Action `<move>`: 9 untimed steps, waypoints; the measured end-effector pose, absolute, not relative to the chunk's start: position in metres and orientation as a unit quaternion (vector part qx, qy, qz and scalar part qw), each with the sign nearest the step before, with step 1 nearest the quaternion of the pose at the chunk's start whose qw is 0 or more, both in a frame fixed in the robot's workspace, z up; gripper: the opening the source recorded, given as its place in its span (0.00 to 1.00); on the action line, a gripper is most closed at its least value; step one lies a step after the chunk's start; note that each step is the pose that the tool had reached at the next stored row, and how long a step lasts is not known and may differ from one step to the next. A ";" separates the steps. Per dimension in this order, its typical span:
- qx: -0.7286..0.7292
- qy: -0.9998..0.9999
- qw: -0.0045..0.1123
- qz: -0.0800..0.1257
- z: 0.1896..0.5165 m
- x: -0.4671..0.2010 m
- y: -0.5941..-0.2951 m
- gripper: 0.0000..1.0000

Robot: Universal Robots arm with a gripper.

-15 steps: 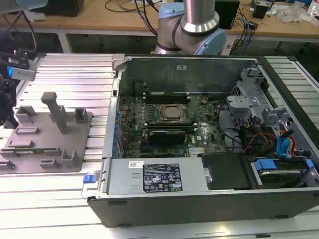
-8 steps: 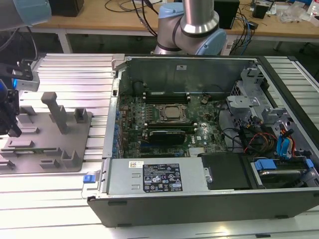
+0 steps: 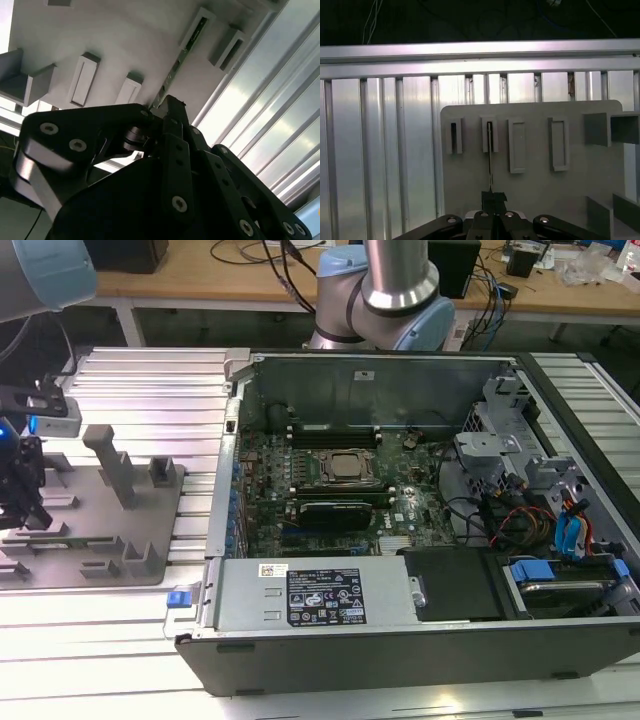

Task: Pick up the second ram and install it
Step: 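Pick up the second ram and move it above second insertion slot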

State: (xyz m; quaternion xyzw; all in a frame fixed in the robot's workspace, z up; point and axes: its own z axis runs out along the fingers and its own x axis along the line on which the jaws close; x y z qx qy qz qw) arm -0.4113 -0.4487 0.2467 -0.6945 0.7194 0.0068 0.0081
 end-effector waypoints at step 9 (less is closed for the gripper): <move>-0.694 0.719 0.008 0.007 0.230 -0.422 -0.445 0.08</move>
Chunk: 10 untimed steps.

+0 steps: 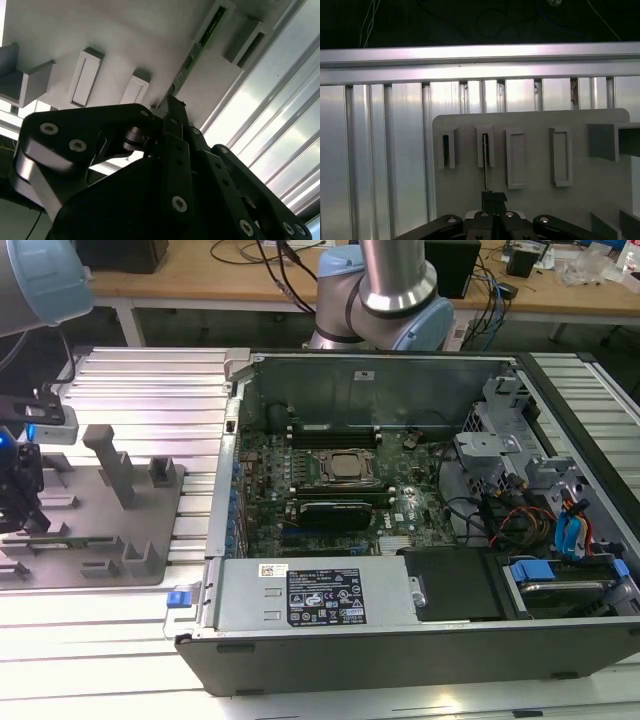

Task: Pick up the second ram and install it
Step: 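Pick up the second ram and move it above second insertion slot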

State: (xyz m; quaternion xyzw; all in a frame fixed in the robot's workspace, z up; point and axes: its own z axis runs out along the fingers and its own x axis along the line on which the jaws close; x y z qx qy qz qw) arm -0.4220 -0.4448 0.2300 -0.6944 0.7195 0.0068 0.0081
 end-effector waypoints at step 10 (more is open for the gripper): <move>-0.695 0.719 0.009 0.007 0.227 -0.422 -0.446 0.28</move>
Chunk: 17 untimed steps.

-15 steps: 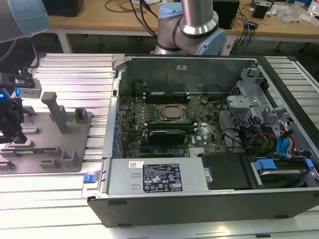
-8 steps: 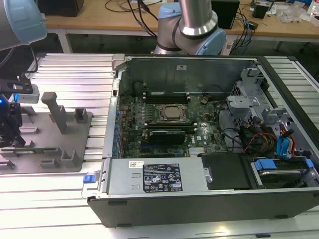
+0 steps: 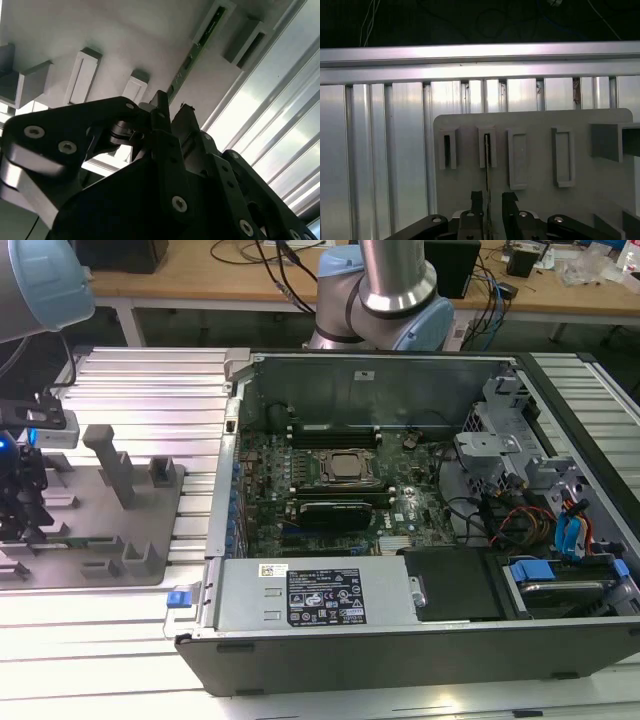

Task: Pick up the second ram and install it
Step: 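Pick up the second ram and move it above second insertion slot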

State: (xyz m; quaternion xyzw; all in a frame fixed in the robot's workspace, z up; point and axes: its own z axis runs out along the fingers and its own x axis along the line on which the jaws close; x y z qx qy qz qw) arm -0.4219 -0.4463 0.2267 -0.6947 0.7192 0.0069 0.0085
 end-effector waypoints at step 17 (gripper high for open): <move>-0.709 0.705 0.007 0.006 0.209 -0.423 -0.446 0.28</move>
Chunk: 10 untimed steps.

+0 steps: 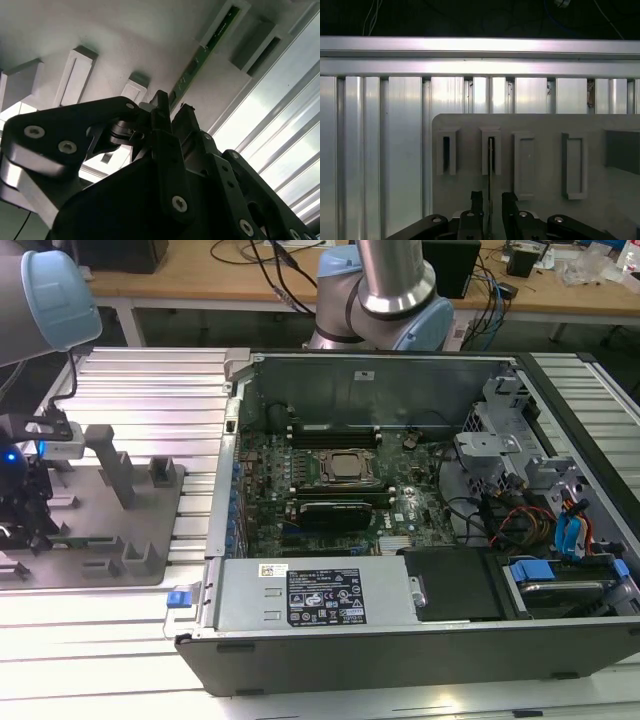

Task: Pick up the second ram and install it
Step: 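Pick up the second ram and move it above second insertion slot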

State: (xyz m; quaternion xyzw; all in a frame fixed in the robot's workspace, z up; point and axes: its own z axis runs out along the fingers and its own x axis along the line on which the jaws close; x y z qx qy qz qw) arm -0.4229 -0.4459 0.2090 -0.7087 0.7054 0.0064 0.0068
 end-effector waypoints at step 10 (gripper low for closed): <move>-0.709 0.705 0.007 0.006 0.210 -0.423 -0.445 0.19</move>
